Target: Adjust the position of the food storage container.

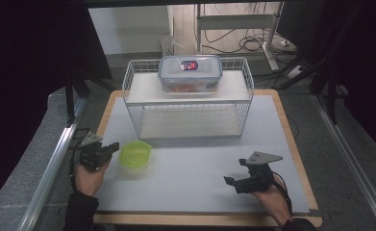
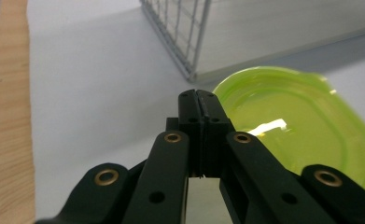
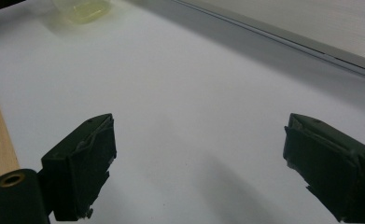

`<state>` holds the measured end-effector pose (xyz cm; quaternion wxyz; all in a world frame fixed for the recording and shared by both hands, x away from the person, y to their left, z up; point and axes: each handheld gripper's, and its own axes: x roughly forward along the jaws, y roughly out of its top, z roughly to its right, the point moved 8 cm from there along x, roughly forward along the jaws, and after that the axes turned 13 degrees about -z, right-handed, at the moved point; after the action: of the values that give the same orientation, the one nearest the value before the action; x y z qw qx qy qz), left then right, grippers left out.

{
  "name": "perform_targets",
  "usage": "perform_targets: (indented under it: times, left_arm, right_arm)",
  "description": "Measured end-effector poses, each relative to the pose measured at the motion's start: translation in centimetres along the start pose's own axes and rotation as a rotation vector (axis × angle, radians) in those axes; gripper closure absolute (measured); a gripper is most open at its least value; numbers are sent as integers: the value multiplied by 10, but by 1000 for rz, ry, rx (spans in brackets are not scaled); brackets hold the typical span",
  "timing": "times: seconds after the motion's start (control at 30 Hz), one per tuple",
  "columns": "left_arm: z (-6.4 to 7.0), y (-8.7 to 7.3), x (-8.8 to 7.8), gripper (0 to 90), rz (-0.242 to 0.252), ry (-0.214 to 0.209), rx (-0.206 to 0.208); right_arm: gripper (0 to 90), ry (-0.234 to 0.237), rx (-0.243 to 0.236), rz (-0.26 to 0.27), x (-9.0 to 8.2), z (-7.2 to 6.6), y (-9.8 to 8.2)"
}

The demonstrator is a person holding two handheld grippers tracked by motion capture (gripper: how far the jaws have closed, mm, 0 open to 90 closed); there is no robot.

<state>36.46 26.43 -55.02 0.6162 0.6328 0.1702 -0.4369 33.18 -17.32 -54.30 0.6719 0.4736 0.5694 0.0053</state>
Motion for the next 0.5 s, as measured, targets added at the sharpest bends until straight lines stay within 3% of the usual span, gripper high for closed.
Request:
perform_targets:
  times: [0.27, 0.5]
  left_arm:
    - [3, -9, 11, 898, -66, 23, 17]
    - [11, -14, 11, 898, -75, 7, -1]
  right_arm:
    - [95, -7, 11, 0, -1, 2, 0]
    - [95, -7, 5, -9, 0, 1, -1]
